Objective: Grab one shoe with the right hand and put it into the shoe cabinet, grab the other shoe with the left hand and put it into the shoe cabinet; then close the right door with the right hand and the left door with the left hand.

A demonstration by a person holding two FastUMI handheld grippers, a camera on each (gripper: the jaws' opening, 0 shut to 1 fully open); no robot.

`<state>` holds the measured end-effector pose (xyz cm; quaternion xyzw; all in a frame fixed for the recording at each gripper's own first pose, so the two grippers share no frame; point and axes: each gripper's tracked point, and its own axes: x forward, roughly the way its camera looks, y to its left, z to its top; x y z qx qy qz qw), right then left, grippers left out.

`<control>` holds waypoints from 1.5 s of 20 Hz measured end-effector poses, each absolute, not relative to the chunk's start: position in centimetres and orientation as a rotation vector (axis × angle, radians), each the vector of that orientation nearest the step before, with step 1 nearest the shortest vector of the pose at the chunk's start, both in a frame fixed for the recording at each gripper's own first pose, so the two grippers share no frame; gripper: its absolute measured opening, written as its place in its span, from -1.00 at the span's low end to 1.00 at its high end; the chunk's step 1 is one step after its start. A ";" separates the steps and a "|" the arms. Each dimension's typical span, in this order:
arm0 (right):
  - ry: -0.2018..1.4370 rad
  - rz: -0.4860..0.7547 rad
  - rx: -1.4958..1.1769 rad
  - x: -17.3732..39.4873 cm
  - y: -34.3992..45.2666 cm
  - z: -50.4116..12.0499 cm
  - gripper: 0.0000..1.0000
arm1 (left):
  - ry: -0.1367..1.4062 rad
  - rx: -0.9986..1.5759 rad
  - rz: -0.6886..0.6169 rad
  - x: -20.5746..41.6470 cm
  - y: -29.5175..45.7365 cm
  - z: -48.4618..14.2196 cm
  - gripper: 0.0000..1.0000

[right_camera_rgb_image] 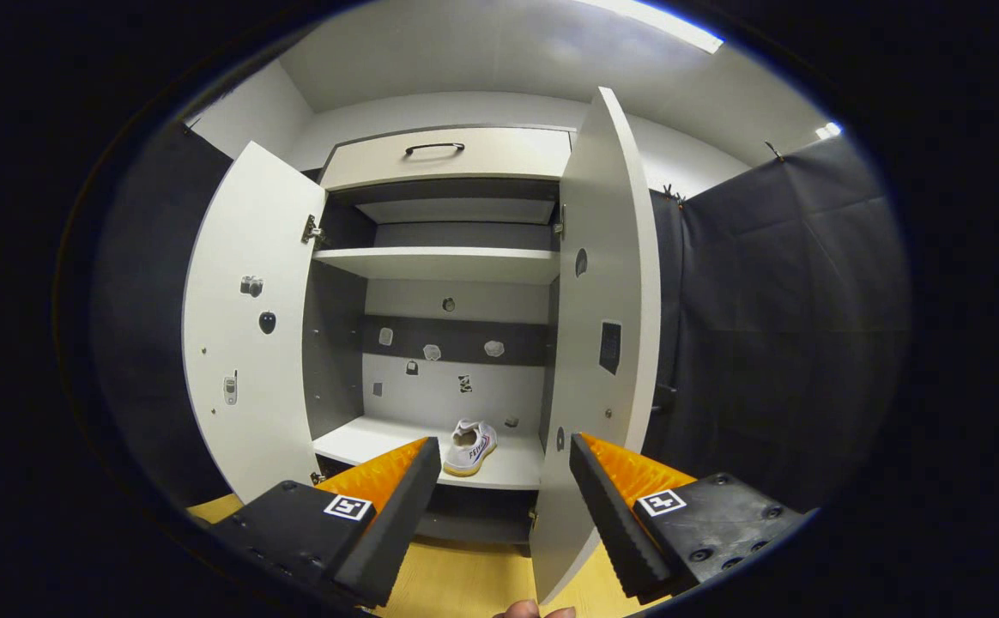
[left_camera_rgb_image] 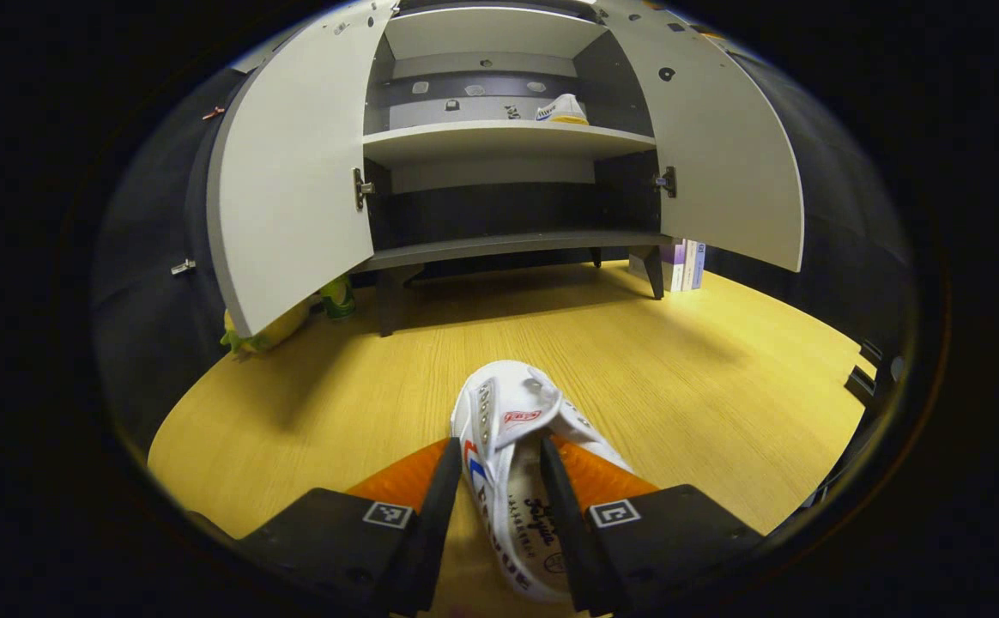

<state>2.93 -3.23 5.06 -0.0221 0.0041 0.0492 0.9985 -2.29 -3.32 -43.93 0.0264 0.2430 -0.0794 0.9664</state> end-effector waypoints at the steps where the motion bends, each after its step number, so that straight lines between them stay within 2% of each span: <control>1: 0.014 0.096 -0.039 2.9 -3.4 4.9 0.92 | 0.500 0.051 -0.150 -2.1 -3.0 -44.0 0.08; 2: 0.019 0.093 -0.035 2.9 -3.5 4.8 0.92 | 0.517 0.046 -0.138 -1.9 -2.5 -44.1 0.00; 3: 0.024 0.093 -0.033 2.8 -3.6 4.6 0.92 | 0.540 0.041 -0.125 -1.7 -1.9 -44.3 -0.20; 5: 0.030 0.088 -0.037 2.8 -3.9 4.3 0.92 | 0.578 -0.004 -0.130 -1.5 -2.1 -44.6 -0.41; 6: 0.031 0.086 -0.037 2.8 -4.1 4.2 0.92 | 0.585 -0.006 -0.138 -1.2 -2.1 -44.9 -0.29; 10: 0.031 0.074 -0.037 2.9 -4.3 4.2 0.92 | 0.576 0.070 -0.121 -0.1 -1.5 -45.5 -0.32; 12: 0.034 0.068 -0.042 3.0 -4.4 3.9 0.92 | 0.592 0.077 -0.083 0.5 -0.6 -45.9 -0.54; 13: 0.036 0.065 -0.045 2.9 -4.4 3.8 0.92 | 0.603 0.073 -0.079 0.5 -0.4 -45.9 -0.75; 15: 0.040 0.066 -0.045 2.9 -4.3 3.6 0.92 | 0.624 0.048 -0.096 0.6 -0.4 -45.7 -0.87; 22: 0.039 0.097 -0.027 2.3 -4.0 3.8 0.92 | 0.663 -0.015 -0.071 -0.1 0.1 -42.0 -0.90; 30: 0.061 0.114 0.017 1.2 -5.7 3.0 0.92 | 0.625 -0.119 0.023 -0.8 -0.4 -31.0 -0.91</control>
